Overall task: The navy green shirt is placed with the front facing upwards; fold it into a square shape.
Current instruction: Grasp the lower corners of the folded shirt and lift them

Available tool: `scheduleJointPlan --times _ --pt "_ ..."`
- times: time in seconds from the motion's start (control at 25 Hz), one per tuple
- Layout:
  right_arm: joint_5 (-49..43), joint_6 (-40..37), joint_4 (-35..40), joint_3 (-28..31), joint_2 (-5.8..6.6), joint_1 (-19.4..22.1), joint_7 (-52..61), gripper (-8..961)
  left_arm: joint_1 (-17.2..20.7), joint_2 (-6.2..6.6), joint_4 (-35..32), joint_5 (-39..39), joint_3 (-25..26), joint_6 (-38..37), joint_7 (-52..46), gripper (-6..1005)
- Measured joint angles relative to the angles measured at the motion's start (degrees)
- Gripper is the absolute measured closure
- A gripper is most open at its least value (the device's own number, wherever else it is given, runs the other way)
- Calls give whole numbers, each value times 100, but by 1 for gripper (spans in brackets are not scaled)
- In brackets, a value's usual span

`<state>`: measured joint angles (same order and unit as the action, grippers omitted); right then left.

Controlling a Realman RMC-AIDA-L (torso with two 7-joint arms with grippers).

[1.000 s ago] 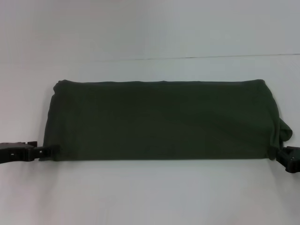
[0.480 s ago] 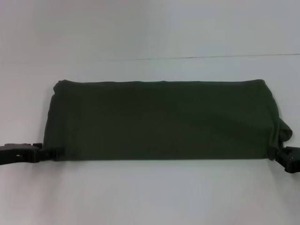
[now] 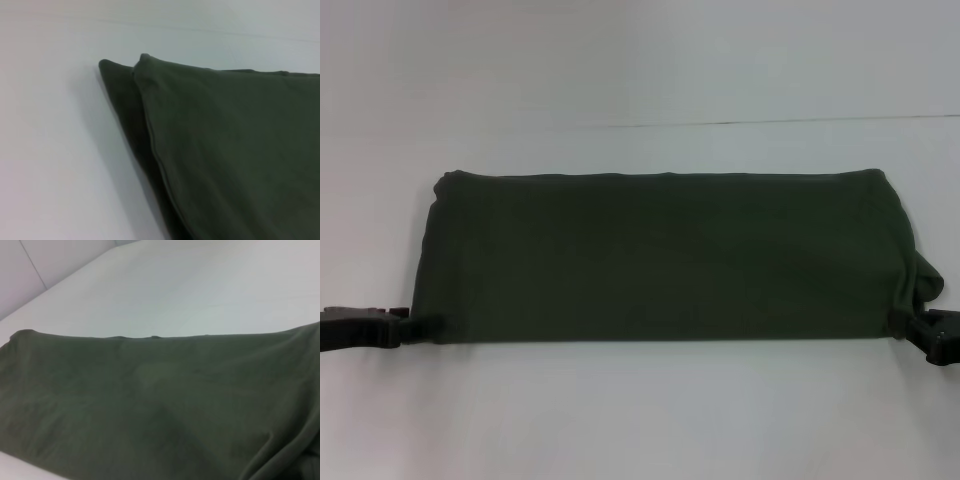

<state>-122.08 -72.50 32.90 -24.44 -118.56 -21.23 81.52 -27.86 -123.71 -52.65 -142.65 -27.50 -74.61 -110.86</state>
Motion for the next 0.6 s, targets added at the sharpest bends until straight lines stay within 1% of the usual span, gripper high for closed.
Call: scheduleJointPlan --times 0.12,0.56,0.6 --pt "0 4 -10 3 1 0 3 884 -5 0 1 0 -29 2 2 476" --pt "0 9 13 10 5 5 5 877 -44 -3 10 0 -81 -73 4 715" --pt "0 8 17 10 2 5 5 876 -46 -2 10 0 -95 -78 7 756"
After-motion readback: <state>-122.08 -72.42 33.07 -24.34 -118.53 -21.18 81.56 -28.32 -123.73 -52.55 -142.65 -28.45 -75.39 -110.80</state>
